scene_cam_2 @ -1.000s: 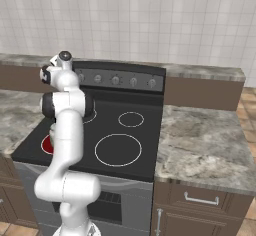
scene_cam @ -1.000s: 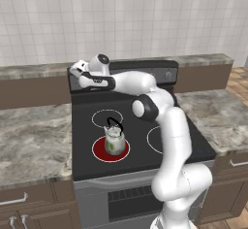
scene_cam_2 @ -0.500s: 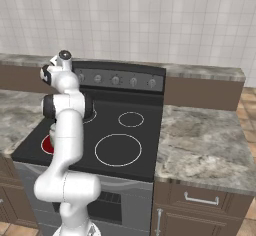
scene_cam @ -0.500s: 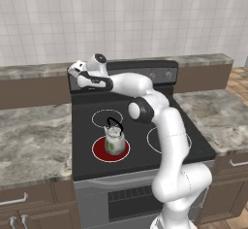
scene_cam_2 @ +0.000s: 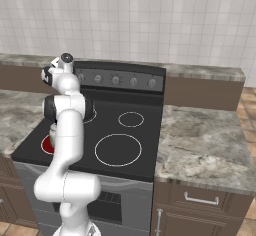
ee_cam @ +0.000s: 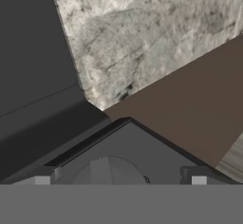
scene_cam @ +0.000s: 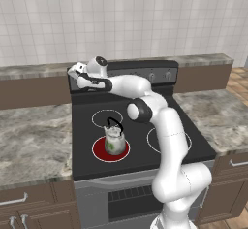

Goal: Lower the heat of the kettle.

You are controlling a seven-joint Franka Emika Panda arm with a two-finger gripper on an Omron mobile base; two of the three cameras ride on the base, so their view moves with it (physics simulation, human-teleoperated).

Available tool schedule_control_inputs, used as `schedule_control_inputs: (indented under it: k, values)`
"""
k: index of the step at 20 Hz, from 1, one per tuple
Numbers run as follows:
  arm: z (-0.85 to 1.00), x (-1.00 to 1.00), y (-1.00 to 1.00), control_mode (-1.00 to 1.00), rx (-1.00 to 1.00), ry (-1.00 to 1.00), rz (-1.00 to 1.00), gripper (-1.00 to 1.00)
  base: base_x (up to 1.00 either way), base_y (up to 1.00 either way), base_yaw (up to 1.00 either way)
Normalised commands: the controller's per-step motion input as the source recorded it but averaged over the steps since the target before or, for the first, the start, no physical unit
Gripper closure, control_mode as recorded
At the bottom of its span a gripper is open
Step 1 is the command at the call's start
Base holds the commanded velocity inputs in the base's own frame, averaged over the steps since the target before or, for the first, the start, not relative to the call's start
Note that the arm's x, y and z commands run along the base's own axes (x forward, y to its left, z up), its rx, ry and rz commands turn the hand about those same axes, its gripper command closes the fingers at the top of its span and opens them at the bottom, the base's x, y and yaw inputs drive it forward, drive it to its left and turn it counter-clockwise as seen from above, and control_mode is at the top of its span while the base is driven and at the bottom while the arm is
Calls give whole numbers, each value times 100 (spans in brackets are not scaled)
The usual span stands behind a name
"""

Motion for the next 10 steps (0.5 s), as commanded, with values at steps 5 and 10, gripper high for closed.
schedule_control_inputs:
  k: [5, 10]
  values:
    - [-10, 17, -2, -100, 3, -1, 2, 100, 0, 0, 0]
    - [-6, 27, -5, -100, 6, -3, 3, 100, 0, 0, 0]
